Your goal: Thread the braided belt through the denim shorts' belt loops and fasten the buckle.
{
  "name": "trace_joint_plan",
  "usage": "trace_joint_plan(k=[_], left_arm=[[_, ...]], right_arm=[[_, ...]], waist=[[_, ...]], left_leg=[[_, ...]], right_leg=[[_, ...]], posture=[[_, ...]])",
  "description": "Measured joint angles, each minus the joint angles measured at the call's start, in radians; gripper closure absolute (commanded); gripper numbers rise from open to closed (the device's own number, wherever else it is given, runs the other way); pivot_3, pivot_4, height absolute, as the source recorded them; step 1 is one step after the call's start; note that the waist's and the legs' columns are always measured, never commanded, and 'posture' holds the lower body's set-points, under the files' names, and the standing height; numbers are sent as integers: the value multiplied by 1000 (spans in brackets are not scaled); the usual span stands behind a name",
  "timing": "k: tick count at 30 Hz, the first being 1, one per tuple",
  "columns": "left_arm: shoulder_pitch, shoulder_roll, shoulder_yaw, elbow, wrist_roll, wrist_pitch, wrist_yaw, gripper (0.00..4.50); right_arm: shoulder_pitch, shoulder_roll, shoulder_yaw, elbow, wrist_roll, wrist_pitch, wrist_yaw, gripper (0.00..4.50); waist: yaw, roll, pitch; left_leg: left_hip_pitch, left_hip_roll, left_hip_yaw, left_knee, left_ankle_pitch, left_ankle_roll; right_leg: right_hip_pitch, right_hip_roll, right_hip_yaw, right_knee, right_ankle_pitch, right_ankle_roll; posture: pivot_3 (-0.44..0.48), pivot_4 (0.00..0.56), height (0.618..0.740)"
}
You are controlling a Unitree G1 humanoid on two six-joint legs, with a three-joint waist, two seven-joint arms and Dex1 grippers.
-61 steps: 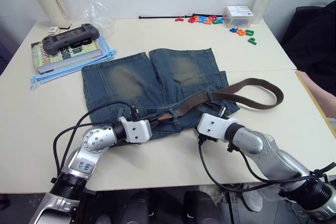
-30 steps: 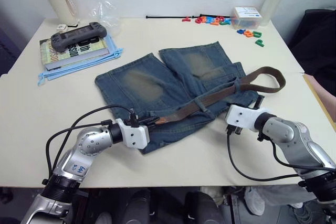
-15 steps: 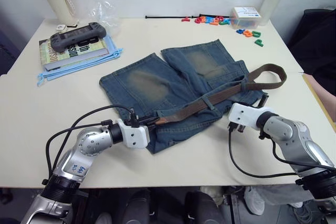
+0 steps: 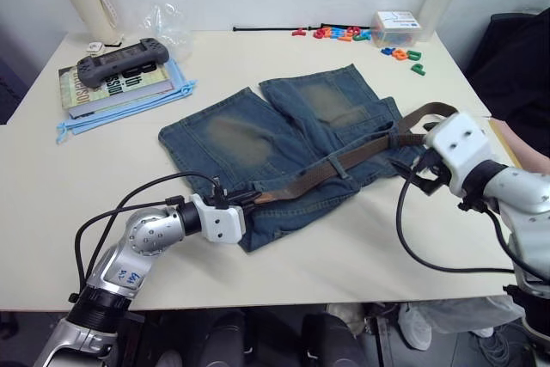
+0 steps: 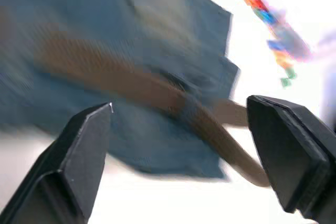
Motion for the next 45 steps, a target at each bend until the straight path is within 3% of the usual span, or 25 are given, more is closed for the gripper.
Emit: trace_joint_plan(k=[3,6,11,17,20,26,30,39,43,45], left_arm=[[-2,5,0,0,23,-15,5,4297],[-5,12,0,1,46,-41,24,4297],[-28,16,2,6,86,-82,59,4297],[-38,15,7,33,112,-114,106,4297],[-40,14,8,35,117,-126,124,4297],[-44,13,9,36,122,-146,146,4297],[-44,13,9,35,122,-155,152,4297],[-44,14,12,29,122,-157,154,4297],[-44,14,16,28,122,-158,154,4297],[-44,14,18,25,121,-158,155,4297]], right_arm=[[-105,165,-62,-98,188,375,21,74],[-142,349,-167,-97,328,535,-37,74],[-92,621,-292,-26,604,563,-316,74],[-22,811,-348,86,919,562,-722,74],[-2,812,-337,153,1087,523,-940,74],[85,759,-69,276,1547,188,-1357,74],[78,704,23,317,1656,17,-1441,74],[41,578,97,391,1672,-176,-1414,74],[41,549,120,391,1670,-215,-1395,1210],[41,540,133,391,1665,-229,-1392,2362]], waist=[[-1,0,0],[0,0,0],[1,0,0],[-8,0,0],[-19,0,0],[-29,0,0],[-26,0,0],[-21,0,0],[-22,0,0],[-22,0,0]], left_leg=[[-1,0,-1,0,-1,1],[-2,-1,-1,-1,0,0],[-2,-2,2,-3,2,-3],[-2,-2,3,-3,2,-3],[-1,-2,4,-3,2,-2],[-1,-1,5,-4,2,-2],[-1,-1,5,-3,2,-1],[-1,-1,5,-3,2,-1],[-1,-1,5,-3,2,-1],[-1,-1,5,-3,2,-1]], right_leg=[[-1,-1,1,0,0,-1],[-1,-2,1,-1,0,-1],[-3,-2,-1,0,0,-1],[-4,-1,-1,7,0,-1],[-5,-1,0,7,0,-1],[-5,-1,0,6,0,-1],[-6,-1,1,5,0,-1],[-6,-1,1,6,0,-1],[-6,-1,1,5,0,-1],[-6,-1,1,5,0,-1]], posture=[[0,150,713],[0,150,713],[0,150,713],[0,150,713],[0,150,713],[0,150,713],[0,150,713],[0,150,713],[0,150,713],[0,150,713]])
